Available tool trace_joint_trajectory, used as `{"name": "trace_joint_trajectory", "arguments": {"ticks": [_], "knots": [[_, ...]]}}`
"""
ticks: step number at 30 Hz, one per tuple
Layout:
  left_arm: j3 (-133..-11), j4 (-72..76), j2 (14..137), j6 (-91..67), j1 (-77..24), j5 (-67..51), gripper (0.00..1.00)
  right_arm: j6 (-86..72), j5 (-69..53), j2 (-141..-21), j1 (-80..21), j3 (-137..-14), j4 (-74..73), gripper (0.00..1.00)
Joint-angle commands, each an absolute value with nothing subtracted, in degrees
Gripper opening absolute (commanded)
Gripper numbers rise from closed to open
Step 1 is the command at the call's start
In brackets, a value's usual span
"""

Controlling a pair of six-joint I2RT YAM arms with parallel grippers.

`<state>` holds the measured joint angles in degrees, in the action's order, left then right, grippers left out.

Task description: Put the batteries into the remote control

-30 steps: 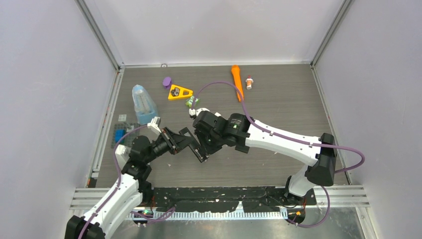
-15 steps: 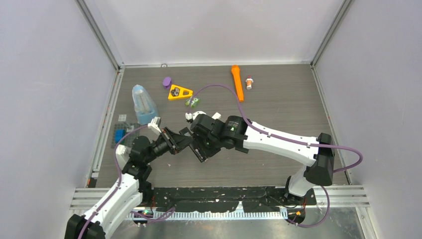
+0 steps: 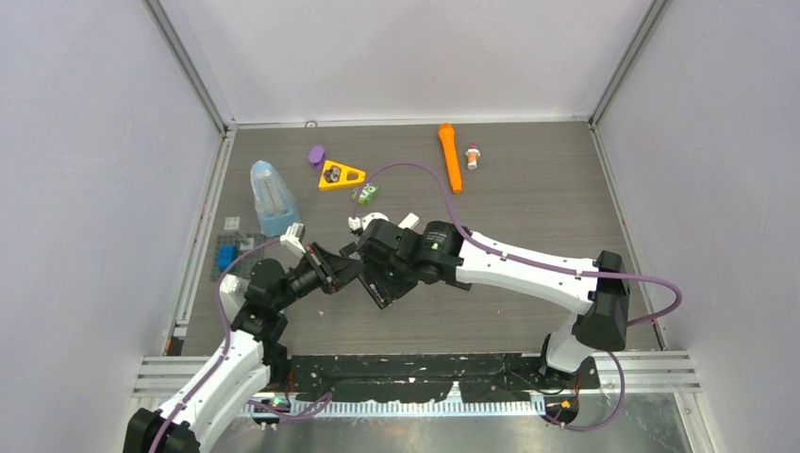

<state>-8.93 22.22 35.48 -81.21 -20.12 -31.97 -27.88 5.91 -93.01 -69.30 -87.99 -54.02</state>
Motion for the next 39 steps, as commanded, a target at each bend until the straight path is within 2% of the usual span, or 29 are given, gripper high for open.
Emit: {"name": "trace_joint_trajectory", "arguments": {"ticks": [1,32,36,39], "knots": [[-8.9,25.7,34.4,-83.6,-19.8,-34.2,0.0,-26.7,7.7,-93.7,-69.8,-90.7,-53.3,0.27],[-6.9,28.8,36.3,-85.4,-19.8,-33.3,0.0,-36.0,6.5,-91.3,-69.5,-89.6,-51.0,0.33],[-6.8,28.7,36.1,-85.5,-19.8,-33.3,0.0,-37.9,8.6,-89.0,-69.0,-89.3,-50.4,0.41],[-7.0,28.7,35.8,-86.1,-19.8,-33.2,0.0,-39.7,10.1,-85.2,-68.8,-87.0,-48.2,0.55]]}}
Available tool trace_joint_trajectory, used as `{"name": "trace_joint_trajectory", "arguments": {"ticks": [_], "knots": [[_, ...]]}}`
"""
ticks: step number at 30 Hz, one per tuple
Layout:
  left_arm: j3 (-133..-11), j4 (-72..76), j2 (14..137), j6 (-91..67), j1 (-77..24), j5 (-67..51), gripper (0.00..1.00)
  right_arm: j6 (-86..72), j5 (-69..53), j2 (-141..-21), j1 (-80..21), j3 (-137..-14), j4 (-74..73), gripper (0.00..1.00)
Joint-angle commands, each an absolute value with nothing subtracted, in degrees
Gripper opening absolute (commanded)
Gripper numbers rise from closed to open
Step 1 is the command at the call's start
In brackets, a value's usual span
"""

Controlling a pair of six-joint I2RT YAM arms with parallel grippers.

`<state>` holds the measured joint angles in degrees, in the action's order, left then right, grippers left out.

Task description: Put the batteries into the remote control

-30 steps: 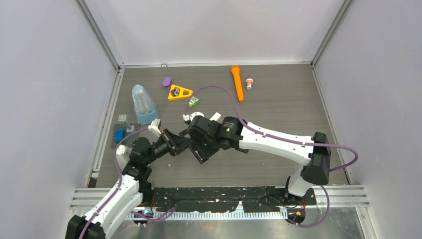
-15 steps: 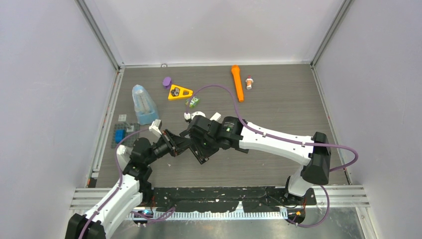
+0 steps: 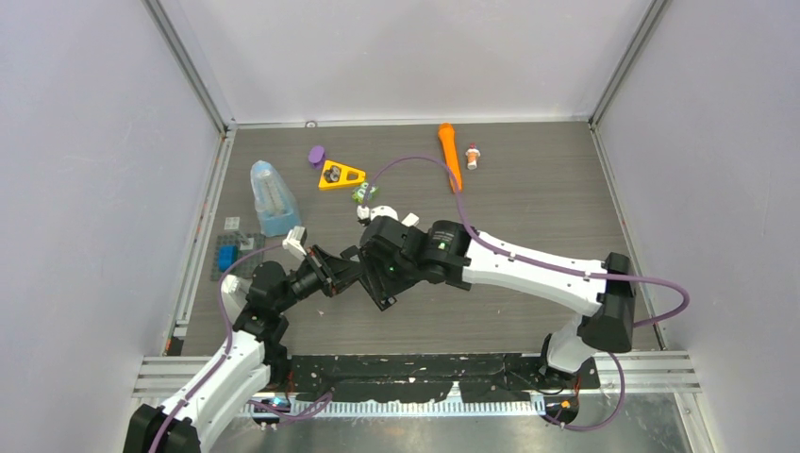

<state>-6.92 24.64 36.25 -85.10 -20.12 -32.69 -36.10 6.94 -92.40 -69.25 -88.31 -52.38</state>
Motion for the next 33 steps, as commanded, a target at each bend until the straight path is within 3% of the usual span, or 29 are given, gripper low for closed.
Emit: {"name": "trace_joint_trajectory", "arguments": {"ticks": [1,13,25,33], "knots": [[-7.1,28.8,35.6,-86.5,-19.8,-33.2,0.0,-40.9,10.3,-84.0,-68.7,-86.1,-46.3,0.6],[-7.8,33.0,29.5,-97.6,-19.8,-26.9,0.0,-58.9,16.6,-59.9,-68.7,-58.9,-19.5,0.86],[-12.5,24.3,23.1,-107.5,-19.8,-21.5,0.0,-63.1,15.0,-55.5,-68.7,-53.0,-6.4,0.87],[-15.4,19.9,21.6,-108.9,-19.8,-20.5,0.0,-64.3,14.5,-55.8,-68.8,-52.3,-3.1,0.77]]}}
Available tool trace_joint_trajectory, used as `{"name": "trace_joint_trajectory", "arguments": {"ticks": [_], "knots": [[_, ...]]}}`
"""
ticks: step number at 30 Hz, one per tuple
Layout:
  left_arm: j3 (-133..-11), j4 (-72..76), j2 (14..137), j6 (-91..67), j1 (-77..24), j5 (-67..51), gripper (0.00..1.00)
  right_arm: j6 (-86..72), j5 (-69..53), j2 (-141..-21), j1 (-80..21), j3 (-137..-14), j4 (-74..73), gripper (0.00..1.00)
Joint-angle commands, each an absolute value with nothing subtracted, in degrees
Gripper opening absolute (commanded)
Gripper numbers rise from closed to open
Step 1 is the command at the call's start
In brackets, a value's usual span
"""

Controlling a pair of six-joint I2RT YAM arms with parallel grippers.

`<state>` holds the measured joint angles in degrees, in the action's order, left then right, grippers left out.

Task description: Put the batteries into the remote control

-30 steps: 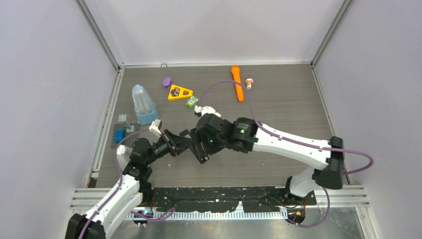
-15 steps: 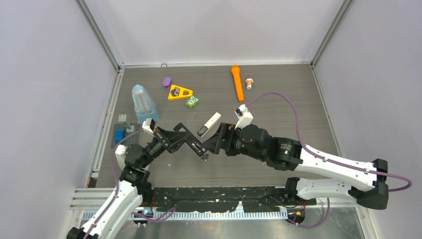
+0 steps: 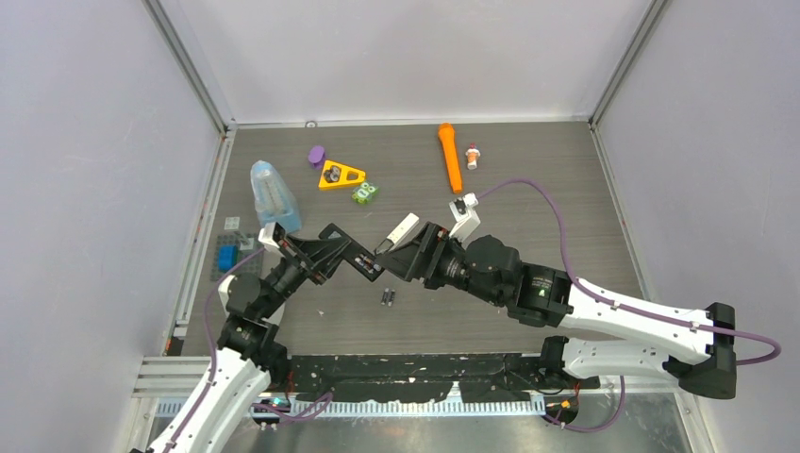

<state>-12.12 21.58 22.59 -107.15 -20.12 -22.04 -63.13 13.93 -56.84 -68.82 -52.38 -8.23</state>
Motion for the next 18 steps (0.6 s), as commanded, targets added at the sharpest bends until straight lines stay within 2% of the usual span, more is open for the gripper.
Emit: {"name": "trace_joint_trajectory", "arguments": {"ticks": [1,18], "knots": [[-15.6,19.6,21.7,-109.0,-19.8,-20.4,0.0,-64.3,14.4,-55.9,-68.8,-52.3,-2.9,0.76],[-17.9,17.3,21.9,-110.7,-19.8,-20.7,0.0,-65.6,14.9,-58.0,-69.1,-52.1,-3.4,0.68]]}}
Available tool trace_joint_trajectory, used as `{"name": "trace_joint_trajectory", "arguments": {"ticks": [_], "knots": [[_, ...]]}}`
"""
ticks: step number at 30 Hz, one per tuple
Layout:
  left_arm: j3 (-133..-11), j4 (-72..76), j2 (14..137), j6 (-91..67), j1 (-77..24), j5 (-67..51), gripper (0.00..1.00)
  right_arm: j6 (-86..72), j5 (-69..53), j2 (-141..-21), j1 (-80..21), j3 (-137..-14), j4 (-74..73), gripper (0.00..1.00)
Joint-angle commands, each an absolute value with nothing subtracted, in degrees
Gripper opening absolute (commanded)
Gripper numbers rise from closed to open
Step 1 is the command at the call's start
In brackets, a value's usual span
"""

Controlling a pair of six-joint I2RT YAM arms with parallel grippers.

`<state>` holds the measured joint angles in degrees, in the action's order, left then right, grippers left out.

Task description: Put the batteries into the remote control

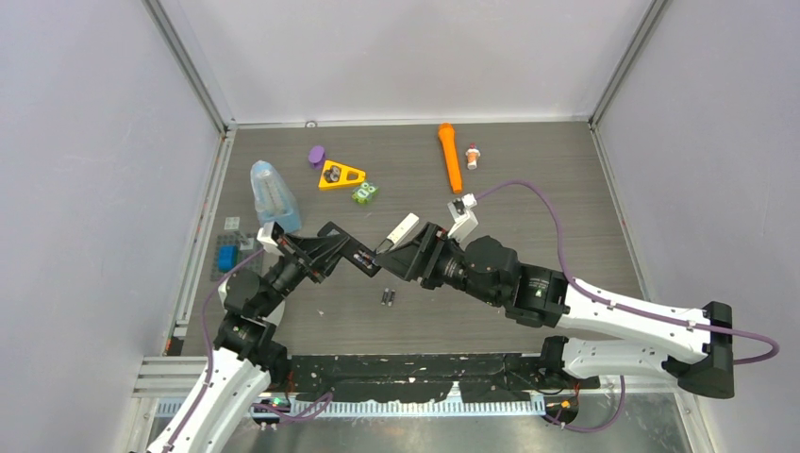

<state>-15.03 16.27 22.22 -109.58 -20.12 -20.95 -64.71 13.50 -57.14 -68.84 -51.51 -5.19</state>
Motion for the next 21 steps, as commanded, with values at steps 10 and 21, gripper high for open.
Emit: {"name": "trace_joint_trajectory", "arguments": {"ticks": [10,21], "knots": [[-18.1,17.2,22.2,-110.4,-19.9,-21.7,0.0,-66.0,15.7,-59.4,-69.1,-52.4,-4.7,0.64],[-18.4,17.2,21.7,-110.1,-19.9,-22.1,0.0,-66.8,15.8,-60.9,-69.1,-53.6,-8.9,0.6]]}}
